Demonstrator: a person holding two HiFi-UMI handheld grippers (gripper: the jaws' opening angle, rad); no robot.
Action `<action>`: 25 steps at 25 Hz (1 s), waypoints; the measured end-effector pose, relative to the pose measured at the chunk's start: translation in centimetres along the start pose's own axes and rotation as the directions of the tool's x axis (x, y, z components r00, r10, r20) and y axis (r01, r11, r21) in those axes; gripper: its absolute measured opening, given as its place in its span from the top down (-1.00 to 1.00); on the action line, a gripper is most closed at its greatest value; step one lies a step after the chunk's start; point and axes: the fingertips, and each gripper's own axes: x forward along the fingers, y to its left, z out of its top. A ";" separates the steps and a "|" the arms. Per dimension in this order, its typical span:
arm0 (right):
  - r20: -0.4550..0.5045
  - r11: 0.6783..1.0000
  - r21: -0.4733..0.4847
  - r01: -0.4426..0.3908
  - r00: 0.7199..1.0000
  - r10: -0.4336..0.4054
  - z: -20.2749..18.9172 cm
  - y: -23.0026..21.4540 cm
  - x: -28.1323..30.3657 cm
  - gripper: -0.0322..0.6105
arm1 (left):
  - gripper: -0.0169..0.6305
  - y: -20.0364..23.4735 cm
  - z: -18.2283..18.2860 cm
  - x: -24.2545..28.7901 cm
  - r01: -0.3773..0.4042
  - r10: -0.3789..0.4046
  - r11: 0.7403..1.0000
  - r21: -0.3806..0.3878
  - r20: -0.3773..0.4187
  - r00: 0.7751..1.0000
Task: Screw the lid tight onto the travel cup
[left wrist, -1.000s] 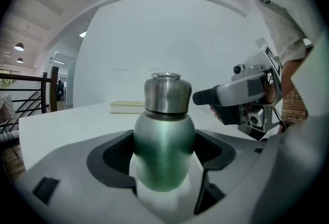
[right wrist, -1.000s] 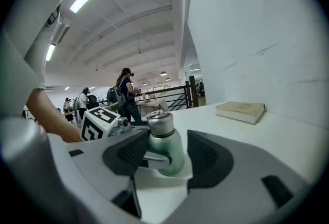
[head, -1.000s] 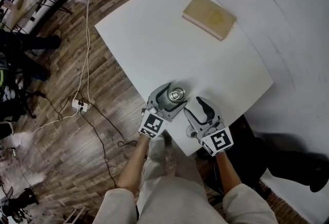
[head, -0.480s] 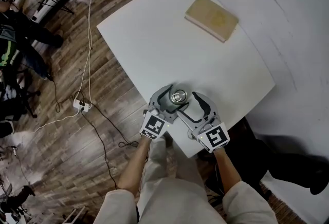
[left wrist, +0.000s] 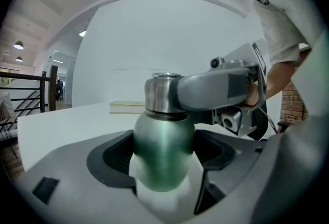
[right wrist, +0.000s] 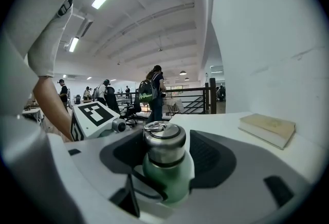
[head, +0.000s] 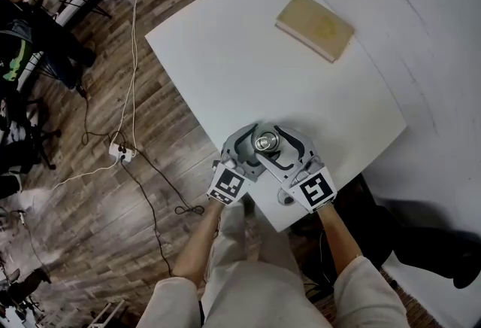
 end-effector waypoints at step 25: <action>0.054 0.920 0.012 0.391 0.919 -0.391 0.2 -0.6 -0.3 0.13 | -0.17 -0.3 0.0 0.1 0.010 -0.010 1.000 0.002 0.000 1.000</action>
